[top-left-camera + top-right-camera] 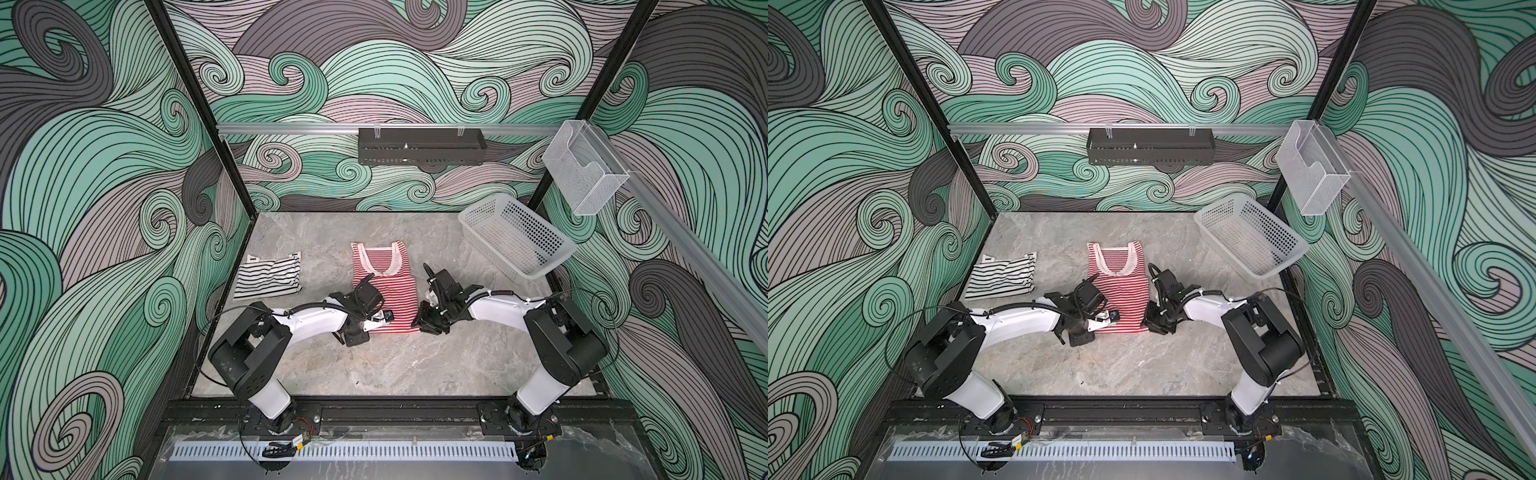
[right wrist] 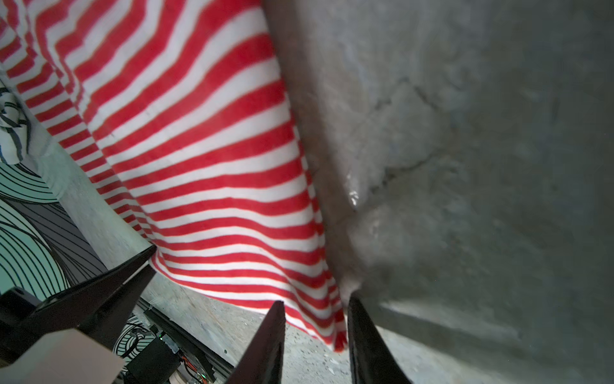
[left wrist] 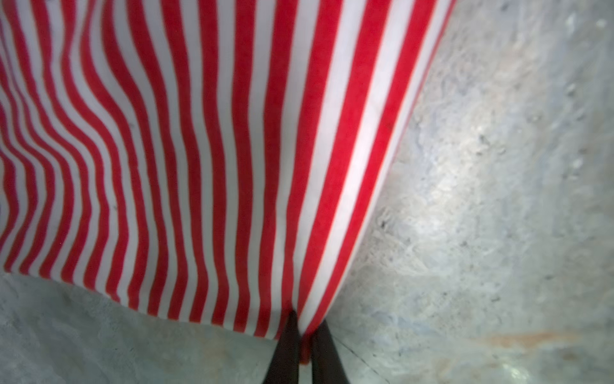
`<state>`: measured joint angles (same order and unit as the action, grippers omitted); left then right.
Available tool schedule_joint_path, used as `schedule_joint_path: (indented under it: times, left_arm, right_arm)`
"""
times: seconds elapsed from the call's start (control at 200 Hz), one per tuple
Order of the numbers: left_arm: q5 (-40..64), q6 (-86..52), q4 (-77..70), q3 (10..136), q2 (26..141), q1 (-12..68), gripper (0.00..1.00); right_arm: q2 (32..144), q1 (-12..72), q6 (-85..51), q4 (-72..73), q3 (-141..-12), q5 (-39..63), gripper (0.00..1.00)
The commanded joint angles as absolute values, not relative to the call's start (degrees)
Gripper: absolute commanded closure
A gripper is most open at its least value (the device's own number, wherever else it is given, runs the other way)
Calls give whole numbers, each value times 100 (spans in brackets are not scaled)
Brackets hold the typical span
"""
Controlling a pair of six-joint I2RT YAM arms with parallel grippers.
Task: Fold and stack tank tops
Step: Fold the tank top at the center of the table.
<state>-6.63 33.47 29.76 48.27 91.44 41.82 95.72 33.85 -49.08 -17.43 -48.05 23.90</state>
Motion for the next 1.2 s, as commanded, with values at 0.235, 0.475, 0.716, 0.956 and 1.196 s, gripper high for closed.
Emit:
schedule_joint_path:
  times: [0.235, 0.475, 0.716, 0.956, 1.196]
  left_arm:
    - [-409, 3314, 3302, 5050, 9317, 4236, 97]
    - [-274, 3287, 3444, 5106, 9264, 4236, 98]
    - [-17, 3320, 3667, 5274, 9268, 4245, 100]
    - [648, 3453, 4636, 5965, 9324, 4380, 100]
    - [1917, 3597, 6152, 6876, 9425, 4767, 100]
  right_arm:
    - [9655, 3490, -5085, -1822, -4535, 2301, 65]
    - [10050, 3413, -5208, -1466, -4557, 2272, 69]
    - [9872, 3298, -5102, -1463, -4533, 2247, 97]
    - [9156, 3243, -4597, -2382, -4792, 2197, 100]
    - [7821, 3001, -4387, -3300, -4598, 2158, 97]
